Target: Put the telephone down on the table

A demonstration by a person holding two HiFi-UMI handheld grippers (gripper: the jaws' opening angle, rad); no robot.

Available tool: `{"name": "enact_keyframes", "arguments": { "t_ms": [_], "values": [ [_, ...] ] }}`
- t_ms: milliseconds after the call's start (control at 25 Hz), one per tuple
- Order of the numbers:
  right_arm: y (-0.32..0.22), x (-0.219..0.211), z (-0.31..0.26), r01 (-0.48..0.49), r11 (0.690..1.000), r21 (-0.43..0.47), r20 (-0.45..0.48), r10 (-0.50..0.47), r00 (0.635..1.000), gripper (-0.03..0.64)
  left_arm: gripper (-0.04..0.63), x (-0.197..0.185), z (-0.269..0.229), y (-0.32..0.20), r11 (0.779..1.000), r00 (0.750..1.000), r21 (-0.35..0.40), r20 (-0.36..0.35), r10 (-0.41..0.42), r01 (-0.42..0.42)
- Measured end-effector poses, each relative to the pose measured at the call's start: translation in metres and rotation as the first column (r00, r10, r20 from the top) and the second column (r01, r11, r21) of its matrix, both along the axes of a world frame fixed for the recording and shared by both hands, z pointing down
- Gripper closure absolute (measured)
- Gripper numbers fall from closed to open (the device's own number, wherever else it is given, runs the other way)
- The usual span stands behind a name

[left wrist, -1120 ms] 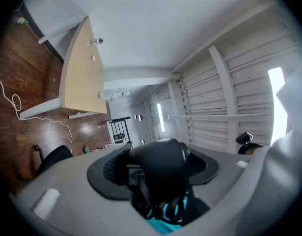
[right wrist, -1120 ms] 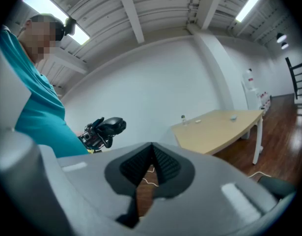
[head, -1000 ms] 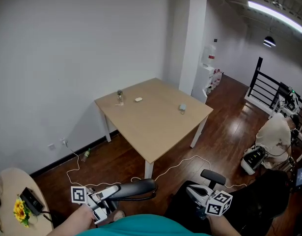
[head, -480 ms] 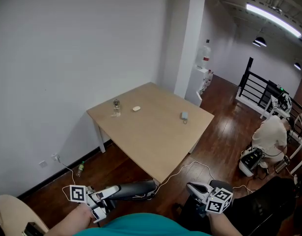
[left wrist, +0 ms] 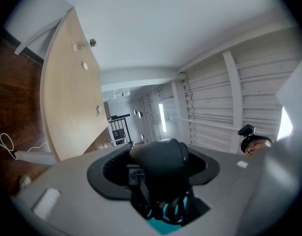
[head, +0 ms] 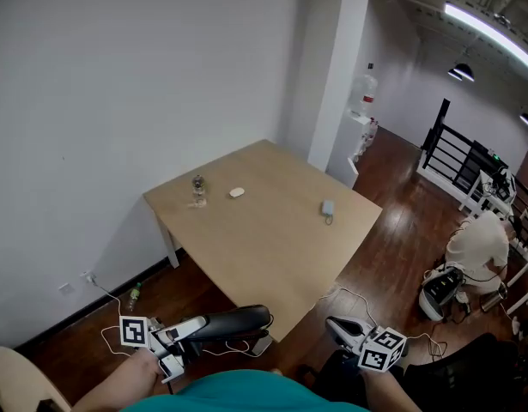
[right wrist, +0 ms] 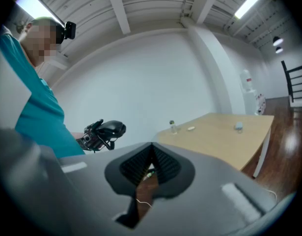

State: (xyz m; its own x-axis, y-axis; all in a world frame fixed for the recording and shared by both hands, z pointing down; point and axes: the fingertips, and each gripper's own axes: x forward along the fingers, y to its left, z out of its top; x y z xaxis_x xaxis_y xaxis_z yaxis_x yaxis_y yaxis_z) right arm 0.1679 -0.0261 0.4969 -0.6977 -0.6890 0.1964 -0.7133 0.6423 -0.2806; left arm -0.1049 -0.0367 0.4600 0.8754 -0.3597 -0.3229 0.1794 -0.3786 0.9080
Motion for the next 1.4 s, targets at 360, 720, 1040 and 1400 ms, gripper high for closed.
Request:
{"name": "enact_keyframes", "arguments": {
  "t_ms": [360, 720, 1040, 1400],
  "values": [
    [-0.117, 0.053, -0.005, 0.141, 0.99, 0.032, 0.003, -0.141, 0.99, 0.615, 0.285, 0.055, -0.011, -0.081, 0.985, 0.985, 0.016, 0.0, -0.17, 0.17],
    [-0.198, 0.047, 0.004, 0.151, 0.988, -0.003, -0.005, -0.151, 0.988, 0.615, 0.285, 0.058, -0.002, -0.156, 0.986, 0.986, -0.017, -0.003, -0.165, 0.165],
    [-0.256, 0.016, -0.002, 0.023, 0.999, -0.046, -0.006, -0.023, 1.0, 0.615, 0.285, 0.023, 0.011, -0.242, 0.999, 0.999, -0.013, 0.019, -0.039, 0.039],
    [-0.294, 0.03, 0.021, -0.004, 0.993, -0.118, -0.009, 0.003, 1.0, 0.615, 0.285, 0.054, 0.039, -0.321, 0.999, 1.0, -0.048, 0.025, 0.013, -0.012]
  ]
}}
